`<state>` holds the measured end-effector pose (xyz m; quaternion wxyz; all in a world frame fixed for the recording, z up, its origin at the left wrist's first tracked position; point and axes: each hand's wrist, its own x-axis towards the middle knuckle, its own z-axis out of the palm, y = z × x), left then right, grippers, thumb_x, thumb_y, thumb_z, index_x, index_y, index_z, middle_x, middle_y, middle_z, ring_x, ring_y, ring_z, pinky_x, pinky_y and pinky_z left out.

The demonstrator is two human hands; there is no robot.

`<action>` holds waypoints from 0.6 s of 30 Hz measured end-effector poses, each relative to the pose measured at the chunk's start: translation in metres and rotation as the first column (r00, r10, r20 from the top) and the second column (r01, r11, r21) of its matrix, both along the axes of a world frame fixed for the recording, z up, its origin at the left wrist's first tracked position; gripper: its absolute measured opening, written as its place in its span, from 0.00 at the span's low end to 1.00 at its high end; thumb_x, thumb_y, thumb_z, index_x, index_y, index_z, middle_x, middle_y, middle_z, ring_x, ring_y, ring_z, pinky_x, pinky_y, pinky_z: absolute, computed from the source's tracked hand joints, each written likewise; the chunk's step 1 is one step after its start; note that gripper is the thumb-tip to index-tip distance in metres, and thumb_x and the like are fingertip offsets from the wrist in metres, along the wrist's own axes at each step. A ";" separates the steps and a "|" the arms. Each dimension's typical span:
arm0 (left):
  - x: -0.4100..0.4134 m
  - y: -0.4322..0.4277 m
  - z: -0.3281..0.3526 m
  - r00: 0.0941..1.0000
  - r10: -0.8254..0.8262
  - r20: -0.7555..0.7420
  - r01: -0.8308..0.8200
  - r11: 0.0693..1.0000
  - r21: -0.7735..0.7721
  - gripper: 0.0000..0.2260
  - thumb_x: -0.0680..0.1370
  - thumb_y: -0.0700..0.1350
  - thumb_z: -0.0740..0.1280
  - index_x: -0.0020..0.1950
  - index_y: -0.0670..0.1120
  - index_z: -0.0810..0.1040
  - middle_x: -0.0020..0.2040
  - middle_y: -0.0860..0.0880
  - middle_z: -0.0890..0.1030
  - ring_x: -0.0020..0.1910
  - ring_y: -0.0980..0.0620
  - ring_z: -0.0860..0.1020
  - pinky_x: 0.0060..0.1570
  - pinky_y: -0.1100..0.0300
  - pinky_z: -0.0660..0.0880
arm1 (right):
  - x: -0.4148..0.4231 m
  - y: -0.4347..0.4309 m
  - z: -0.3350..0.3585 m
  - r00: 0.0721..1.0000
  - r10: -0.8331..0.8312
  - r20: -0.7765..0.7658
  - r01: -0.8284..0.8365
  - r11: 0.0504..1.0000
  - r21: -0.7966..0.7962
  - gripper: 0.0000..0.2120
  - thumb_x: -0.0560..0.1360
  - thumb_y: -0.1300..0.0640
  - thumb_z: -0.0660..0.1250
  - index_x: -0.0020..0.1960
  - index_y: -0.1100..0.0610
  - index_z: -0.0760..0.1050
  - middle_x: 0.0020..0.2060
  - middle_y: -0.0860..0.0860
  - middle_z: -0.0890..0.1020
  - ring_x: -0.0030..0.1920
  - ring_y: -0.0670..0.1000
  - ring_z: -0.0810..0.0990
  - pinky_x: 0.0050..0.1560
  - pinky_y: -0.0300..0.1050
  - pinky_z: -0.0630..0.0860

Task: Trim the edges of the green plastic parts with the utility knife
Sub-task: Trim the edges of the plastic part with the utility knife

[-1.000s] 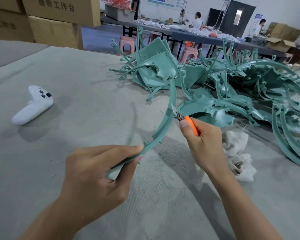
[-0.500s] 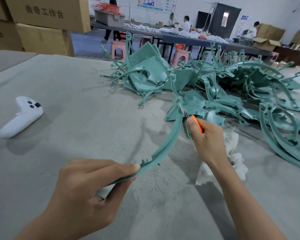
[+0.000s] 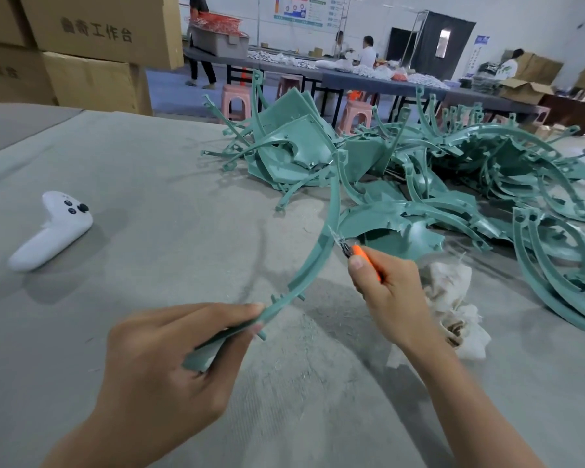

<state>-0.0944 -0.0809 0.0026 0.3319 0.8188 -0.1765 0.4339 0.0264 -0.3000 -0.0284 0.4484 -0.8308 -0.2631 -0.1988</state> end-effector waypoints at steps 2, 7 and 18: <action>0.000 -0.001 0.001 1.000 -0.010 -0.011 0.010 1.000 0.001 0.07 0.72 0.45 0.69 0.40 0.43 0.85 0.42 0.61 0.78 0.40 0.62 0.79 0.40 0.76 0.73 | 0.001 -0.001 0.001 1.000 -0.014 0.020 0.014 1.000 -0.007 0.21 0.78 0.40 0.58 0.31 0.47 0.60 0.25 0.50 0.64 0.25 0.44 0.61 0.28 0.35 0.56; 0.001 -0.001 0.002 0.999 -0.028 -0.038 0.027 1.000 -0.011 0.08 0.72 0.45 0.68 0.40 0.43 0.85 0.40 0.59 0.81 0.40 0.62 0.80 0.39 0.75 0.74 | 0.005 -0.001 -0.001 0.997 -0.068 0.036 0.069 0.997 -0.030 0.21 0.78 0.38 0.58 0.31 0.45 0.60 0.24 0.46 0.63 0.25 0.44 0.61 0.28 0.38 0.56; -0.003 -0.005 0.004 0.999 0.015 -0.032 -0.015 1.000 0.015 0.08 0.71 0.45 0.68 0.39 0.42 0.85 0.40 0.60 0.78 0.41 0.63 0.78 0.42 0.80 0.70 | 0.006 -0.005 0.000 0.998 -0.065 0.011 0.065 0.997 -0.030 0.24 0.77 0.39 0.59 0.30 0.53 0.62 0.23 0.46 0.64 0.24 0.44 0.61 0.27 0.37 0.57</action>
